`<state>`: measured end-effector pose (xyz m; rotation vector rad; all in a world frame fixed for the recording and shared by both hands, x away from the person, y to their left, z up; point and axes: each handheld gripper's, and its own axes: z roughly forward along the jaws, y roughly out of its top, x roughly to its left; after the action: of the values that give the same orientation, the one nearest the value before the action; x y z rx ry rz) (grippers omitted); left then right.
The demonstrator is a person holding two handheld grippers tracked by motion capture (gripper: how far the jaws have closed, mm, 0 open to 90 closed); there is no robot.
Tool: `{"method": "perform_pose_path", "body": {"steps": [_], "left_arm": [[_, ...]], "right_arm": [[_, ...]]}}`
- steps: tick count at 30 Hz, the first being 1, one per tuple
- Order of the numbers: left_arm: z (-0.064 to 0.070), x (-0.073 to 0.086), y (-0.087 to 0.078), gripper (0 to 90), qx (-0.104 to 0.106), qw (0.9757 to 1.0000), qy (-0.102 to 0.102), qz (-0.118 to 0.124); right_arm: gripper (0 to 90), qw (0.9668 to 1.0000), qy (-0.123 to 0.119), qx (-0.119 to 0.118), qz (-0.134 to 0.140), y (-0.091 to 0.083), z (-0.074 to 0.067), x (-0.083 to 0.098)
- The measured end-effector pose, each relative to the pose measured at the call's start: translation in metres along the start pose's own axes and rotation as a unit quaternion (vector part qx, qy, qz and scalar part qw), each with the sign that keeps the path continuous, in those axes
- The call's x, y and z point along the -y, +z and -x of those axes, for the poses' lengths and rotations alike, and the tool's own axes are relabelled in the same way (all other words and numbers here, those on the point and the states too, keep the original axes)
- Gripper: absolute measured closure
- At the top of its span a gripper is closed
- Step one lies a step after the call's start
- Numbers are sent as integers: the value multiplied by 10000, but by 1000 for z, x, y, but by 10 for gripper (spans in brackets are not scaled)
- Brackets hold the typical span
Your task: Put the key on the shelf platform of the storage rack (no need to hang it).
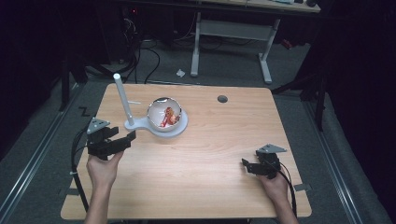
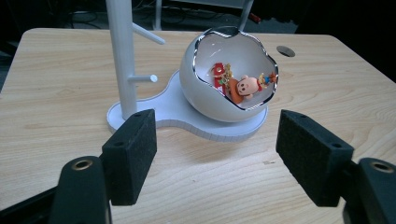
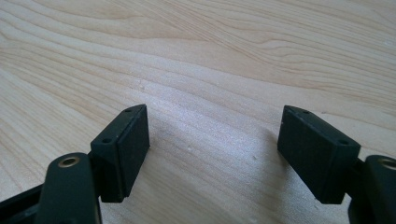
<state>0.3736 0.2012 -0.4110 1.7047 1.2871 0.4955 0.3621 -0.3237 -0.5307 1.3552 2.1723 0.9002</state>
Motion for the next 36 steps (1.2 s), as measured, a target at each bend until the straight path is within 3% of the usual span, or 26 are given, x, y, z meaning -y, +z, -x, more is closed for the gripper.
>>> {"method": "perform_pose_path", "body": {"steps": [11,36], "left_arm": [[8,10,3,294,82,9999,93,-93],[22,28,15,295,404,9988,49,-266]], "right_arm": [[250,10000,3,2,0,0,0,0],[250,10000,-5,-1,5,0,0,0]]}}
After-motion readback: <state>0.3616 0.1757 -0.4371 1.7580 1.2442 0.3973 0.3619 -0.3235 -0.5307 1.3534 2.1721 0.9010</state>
